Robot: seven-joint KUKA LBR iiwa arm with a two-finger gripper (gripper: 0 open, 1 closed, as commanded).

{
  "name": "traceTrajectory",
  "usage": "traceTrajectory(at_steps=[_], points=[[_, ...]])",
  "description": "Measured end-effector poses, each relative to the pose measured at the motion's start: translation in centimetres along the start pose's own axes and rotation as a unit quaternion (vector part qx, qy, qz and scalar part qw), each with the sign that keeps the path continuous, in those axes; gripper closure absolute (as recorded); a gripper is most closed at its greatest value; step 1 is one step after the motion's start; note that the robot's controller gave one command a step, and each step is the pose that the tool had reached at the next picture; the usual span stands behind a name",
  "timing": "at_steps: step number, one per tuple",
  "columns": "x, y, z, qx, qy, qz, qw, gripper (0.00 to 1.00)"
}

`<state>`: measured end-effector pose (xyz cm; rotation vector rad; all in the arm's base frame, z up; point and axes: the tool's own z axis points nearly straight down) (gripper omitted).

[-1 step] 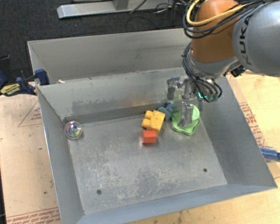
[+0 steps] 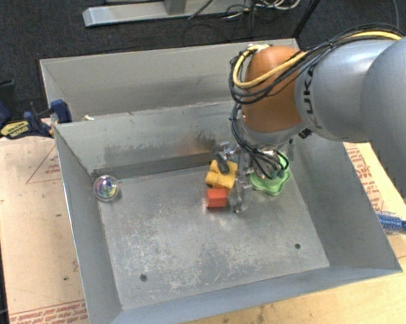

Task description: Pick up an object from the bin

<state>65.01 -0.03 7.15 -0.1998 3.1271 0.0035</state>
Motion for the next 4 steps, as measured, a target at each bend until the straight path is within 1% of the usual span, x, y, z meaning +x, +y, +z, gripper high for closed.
traceTrajectory(at_steps=[1, 2, 3, 4], points=[[1.3, -5.5, -0.2, 0.002, -0.0012, -0.067, 0.9977, 0.0], [2.3, -12.9, 0.0, 0.002, 0.0007, -0.101, 0.9949, 0.0], [2.1, -12.5, -0.3, 0.001, -0.0007, -0.103, 0.9947, 1.0], [4.9, -10.6, -14.3, 0.002, -0.0011, -0.151, 0.9885, 1.0]])
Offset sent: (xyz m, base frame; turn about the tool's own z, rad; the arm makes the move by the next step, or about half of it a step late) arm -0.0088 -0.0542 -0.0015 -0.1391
